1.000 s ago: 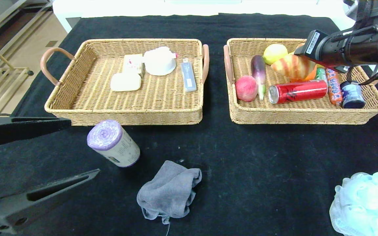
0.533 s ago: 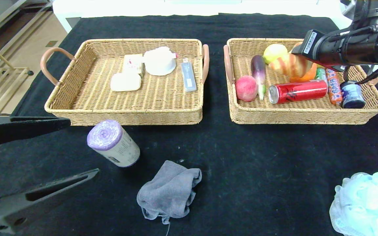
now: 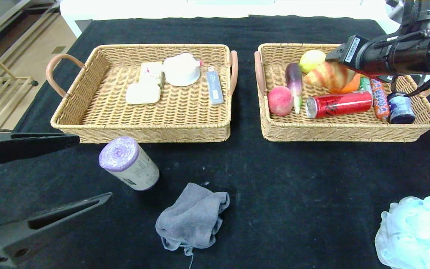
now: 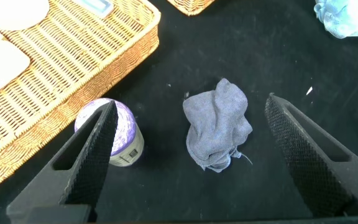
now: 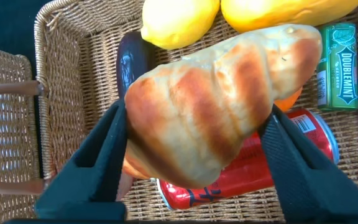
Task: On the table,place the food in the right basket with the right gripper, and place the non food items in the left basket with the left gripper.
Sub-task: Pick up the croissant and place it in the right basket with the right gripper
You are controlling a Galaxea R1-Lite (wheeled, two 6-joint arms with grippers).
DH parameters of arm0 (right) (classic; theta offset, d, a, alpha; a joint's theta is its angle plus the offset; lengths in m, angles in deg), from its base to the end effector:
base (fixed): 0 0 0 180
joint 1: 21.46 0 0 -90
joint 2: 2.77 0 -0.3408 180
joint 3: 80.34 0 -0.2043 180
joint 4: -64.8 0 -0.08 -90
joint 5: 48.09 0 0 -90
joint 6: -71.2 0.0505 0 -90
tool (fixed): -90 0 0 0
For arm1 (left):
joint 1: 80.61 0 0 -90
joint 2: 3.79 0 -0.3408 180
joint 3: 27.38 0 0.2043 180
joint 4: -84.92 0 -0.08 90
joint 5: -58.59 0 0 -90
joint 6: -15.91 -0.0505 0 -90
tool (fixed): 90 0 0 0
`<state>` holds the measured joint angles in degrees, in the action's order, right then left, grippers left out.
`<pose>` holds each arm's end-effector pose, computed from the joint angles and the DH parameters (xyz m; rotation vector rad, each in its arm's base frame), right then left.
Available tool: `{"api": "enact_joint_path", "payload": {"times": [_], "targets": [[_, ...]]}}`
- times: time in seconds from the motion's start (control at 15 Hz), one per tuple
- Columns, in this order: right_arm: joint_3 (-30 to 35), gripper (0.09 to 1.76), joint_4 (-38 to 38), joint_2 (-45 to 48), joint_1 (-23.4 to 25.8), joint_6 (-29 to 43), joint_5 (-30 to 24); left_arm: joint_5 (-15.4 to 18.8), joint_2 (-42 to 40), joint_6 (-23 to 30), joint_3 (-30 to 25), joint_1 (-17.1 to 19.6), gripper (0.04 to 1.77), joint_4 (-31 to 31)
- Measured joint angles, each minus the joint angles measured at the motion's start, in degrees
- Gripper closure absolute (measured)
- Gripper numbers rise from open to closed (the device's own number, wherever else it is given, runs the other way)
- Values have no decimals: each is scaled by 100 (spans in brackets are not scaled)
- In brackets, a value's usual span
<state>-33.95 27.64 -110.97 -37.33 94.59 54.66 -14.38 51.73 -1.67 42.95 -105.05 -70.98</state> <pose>0.4047 0.1035 0.3851 0.3561 0.2067 0.0129 0.1133 -0.0677 0.3124 0.3033 0.0533 -0.7420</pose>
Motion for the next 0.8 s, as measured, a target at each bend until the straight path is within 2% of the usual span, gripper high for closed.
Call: {"api": "enact_joint_path", "payload": {"times": [0.27, 0.8], "targets": [[6, 31, -20, 1, 0, -7, 0, 2, 0, 2, -4, 0, 9, 0], [6, 20, -56, 23, -6, -33, 1, 6, -4, 0, -4, 0, 9, 5]]}}
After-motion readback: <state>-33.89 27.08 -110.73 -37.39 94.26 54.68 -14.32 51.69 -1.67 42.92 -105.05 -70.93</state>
